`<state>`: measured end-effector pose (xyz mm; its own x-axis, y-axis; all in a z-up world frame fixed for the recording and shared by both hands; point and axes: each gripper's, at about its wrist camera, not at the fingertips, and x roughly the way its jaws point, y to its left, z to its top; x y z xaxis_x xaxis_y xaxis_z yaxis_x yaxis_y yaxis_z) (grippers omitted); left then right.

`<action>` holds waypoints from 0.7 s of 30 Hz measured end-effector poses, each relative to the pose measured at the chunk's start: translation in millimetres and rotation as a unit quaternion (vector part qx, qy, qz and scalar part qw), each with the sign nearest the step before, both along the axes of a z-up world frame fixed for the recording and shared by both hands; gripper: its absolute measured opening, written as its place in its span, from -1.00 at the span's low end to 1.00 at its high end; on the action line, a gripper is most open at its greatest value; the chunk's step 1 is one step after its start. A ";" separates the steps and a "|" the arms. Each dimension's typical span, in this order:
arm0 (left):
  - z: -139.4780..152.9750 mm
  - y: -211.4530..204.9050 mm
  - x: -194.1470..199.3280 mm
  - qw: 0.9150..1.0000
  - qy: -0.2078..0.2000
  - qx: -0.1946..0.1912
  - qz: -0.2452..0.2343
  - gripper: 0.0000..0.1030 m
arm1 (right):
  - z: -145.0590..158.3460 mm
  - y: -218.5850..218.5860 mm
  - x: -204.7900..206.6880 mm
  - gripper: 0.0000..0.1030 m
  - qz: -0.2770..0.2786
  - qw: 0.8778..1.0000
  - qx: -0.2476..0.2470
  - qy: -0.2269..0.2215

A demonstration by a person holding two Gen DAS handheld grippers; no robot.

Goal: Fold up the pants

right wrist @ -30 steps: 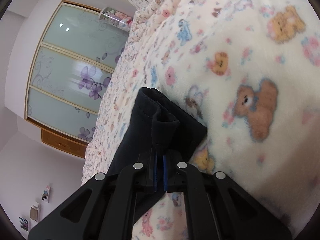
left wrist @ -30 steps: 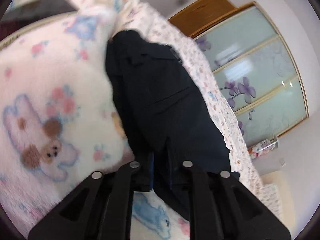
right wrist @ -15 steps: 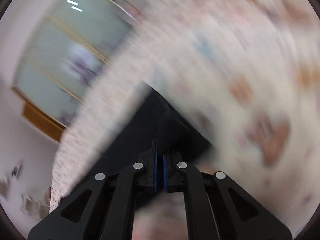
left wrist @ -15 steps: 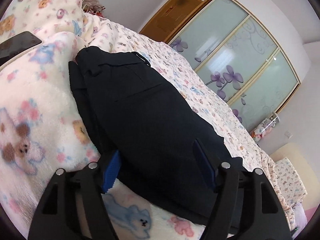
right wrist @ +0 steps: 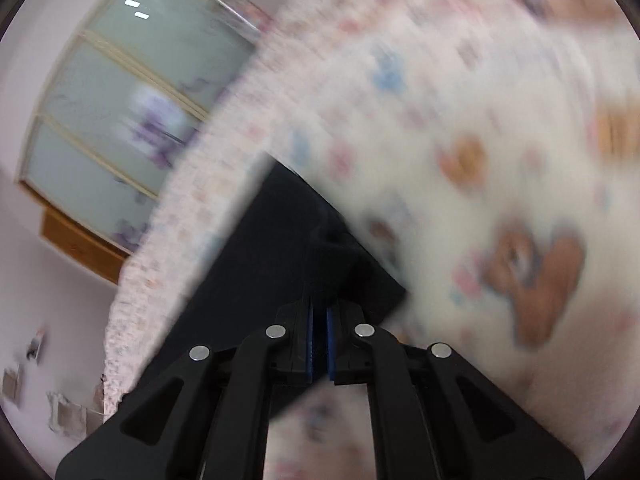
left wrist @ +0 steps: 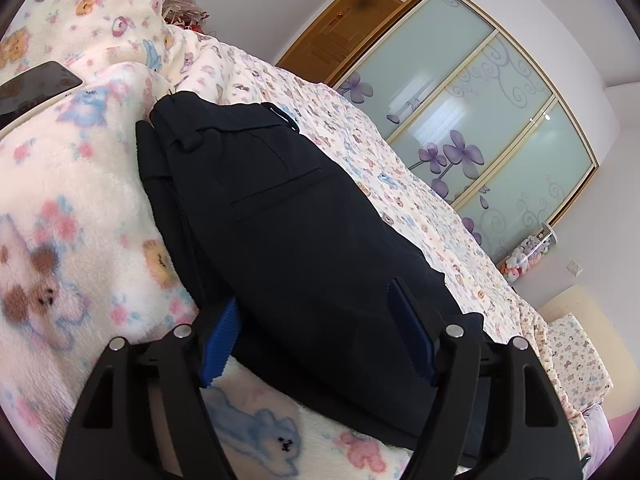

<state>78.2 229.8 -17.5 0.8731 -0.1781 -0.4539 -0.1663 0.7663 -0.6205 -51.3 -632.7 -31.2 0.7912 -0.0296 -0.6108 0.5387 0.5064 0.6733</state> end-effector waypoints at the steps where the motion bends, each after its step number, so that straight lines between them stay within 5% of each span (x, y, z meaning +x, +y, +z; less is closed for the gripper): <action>1: -0.2 0.2 -0.3 1.000 -0.001 -0.001 -0.001 0.41 | 0.6 -2.1 -3.0 -0.90 0.000 1.000 0.007 -0.005; 4: -0.3 -0.2 -0.9 1.000 -0.002 -0.003 -0.002 0.42 | 12.5 -1.2 -18.3 -0.65 -0.016 1.000 0.019 -0.011; 6: -0.6 -1.4 -1.0 1.000 -0.002 -0.002 -0.003 0.44 | 19.4 0.7 -30.1 -0.29 -0.029 0.999 0.017 -0.021; 7: -0.6 -1.7 -1.2 1.000 -0.003 -0.002 -0.004 0.46 | 23.4 1.5 -36.1 0.08 -0.036 0.999 0.017 -0.027; 8: -0.5 -1.9 -1.5 1.000 -0.004 -0.003 -0.006 0.47 | 28.3 1.4 -42.0 0.17 -0.042 0.998 0.018 -0.043; 11: 0.7 -2.5 -2.6 1.000 -0.005 -0.003 -0.008 0.50 | 36.7 8.3 -47.9 0.15 -0.050 0.996 0.010 -0.069; 14: 0.8 -2.4 -2.6 1.000 -0.006 -0.004 -0.008 0.50 | 27.8 7.5 -39.7 0.15 -0.060 0.998 0.024 -0.024; 21: 0.7 -2.4 -2.4 1.000 -0.006 -0.004 -0.008 0.51 | 8.0 -1.6 -25.8 0.12 -0.060 0.996 0.064 -0.005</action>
